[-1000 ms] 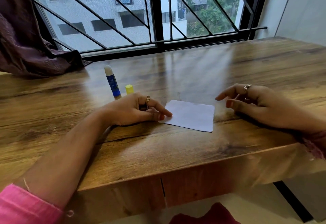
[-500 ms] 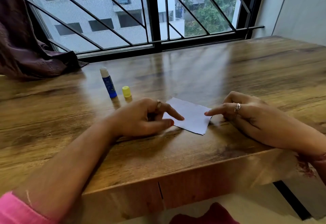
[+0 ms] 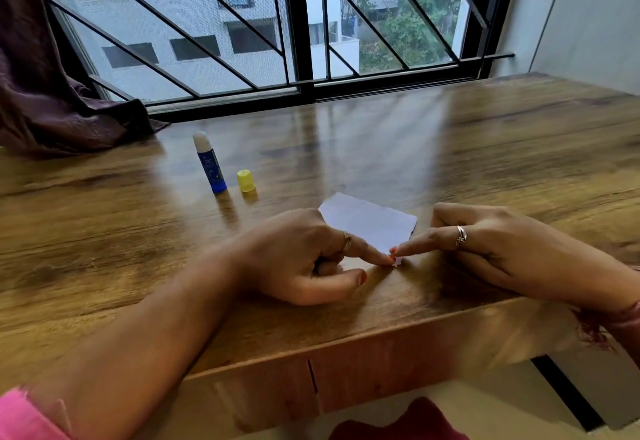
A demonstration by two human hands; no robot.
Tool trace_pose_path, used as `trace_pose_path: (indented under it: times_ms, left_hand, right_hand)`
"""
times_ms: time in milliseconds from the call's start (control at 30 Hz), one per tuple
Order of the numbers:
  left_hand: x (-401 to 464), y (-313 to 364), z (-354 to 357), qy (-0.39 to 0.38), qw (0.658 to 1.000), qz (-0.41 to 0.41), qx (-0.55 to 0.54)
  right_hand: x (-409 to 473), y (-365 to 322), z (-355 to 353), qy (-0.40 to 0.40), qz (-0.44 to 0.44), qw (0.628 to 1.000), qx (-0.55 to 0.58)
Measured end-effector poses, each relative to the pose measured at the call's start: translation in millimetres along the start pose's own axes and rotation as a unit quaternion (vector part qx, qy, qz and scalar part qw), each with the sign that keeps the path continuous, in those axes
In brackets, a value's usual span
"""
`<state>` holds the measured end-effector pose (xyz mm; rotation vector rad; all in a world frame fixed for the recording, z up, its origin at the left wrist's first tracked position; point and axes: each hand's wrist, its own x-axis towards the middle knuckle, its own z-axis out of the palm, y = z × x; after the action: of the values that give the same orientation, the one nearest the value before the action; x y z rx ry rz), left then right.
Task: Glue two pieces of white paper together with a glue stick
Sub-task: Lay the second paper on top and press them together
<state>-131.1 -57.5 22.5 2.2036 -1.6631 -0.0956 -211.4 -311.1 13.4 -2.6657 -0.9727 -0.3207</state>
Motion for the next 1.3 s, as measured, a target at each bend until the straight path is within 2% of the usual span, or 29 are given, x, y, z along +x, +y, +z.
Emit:
trace_pose_path:
  times_ms: [333,467,700,1167,1300]
  left_hand:
    - [1,4,1,-0.004,1.0,-0.02,0.003]
    - [0,4,1,-0.011,0.999,-0.031,0.002]
    - [0,2,1,-0.009,0.999,-0.036,-0.003]
    - [-6,-11,-6,0.003,0.999,-0.042,-0.015]
    - [-12,-18,-12,0.026,0.997,-0.066,-0.033]
  right_hand:
    - [0,3,1,-0.006,0.015,1.0,-0.005]
    - [0,5,2,0.002,0.07,0.997,0.016]
    - [2,5,4,0.056,0.19,0.98,-0.021]
    - [0,-8,-1,0.042,0.15,0.984,-0.088]
    - [0,-21,-4,0.018,0.151,0.987,-0.058]
